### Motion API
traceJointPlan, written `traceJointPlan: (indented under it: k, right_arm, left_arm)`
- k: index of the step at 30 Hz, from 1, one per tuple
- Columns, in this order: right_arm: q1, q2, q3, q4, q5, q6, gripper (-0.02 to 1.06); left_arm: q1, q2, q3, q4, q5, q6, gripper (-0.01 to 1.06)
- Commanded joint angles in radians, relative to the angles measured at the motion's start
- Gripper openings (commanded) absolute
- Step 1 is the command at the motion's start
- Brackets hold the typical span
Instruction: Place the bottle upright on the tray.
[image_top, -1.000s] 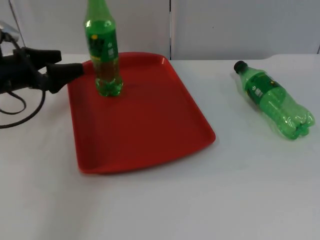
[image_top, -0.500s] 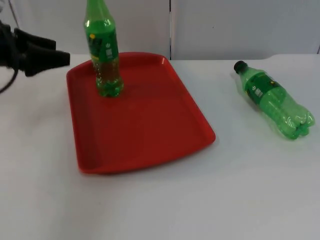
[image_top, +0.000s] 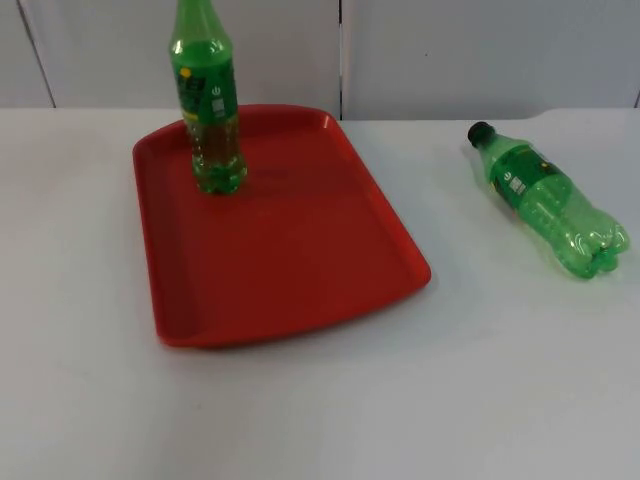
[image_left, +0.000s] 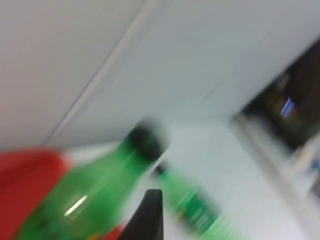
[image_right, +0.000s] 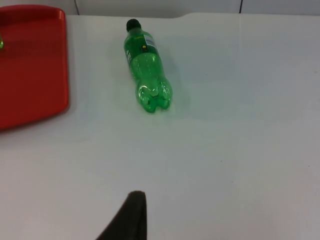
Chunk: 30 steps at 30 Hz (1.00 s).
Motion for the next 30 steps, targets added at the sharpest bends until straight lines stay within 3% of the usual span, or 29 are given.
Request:
traceJointPlan:
  k: [1,4,9,12,13,15,18,26,30]
  right_arm:
    - [-0.007,-0.004,0.001,0.001,-0.004,0.002,1.05]
    - [-0.007,-0.004,0.001,0.001,-0.004,0.002,1.05]
    - [-0.007,-0.004,0.001,0.001,-0.004,0.002,1.05]
    - [-0.007,-0.004,0.001,0.001,-0.004,0.002,1.05]
    - [-0.007,-0.004,0.001,0.001,-0.004,0.002,1.05]
    - [-0.007,-0.004,0.001,0.001,-0.004,0.002,1.05]
    - [-0.007,-0.004,0.001,0.001,-0.004,0.002,1.05]
    - [-0.007,-0.004,0.001,0.001,-0.004,0.002,1.05]
    - [-0.007,-0.004,0.001,0.001,-0.004,0.002,1.05]
  left_arm:
    - [0.006,-0.031,0.004,-0.106,-0.005,-0.104,0.92]
    - [0.006,-0.071,0.002,-0.158,-0.005,-0.138,0.92]
    - [0.001,-0.156,0.002,-0.054,-0.005,-0.199,0.92]
    - [-0.016,-0.267,0.002,0.171,0.164,-0.349,0.92]
    - [-0.016,-0.267,0.002,0.171,0.164,-0.349,0.92]
    - [-0.026,-0.333,0.021,0.185,0.257,-0.401,0.92]
    - [-0.026,-0.415,0.043,0.185,0.296,-0.439,0.92]
    - [-0.026,-0.553,0.097,0.185,0.298,-0.400,0.92]
    - [-0.022,-0.604,0.129,0.185,0.361,-0.328,0.92]
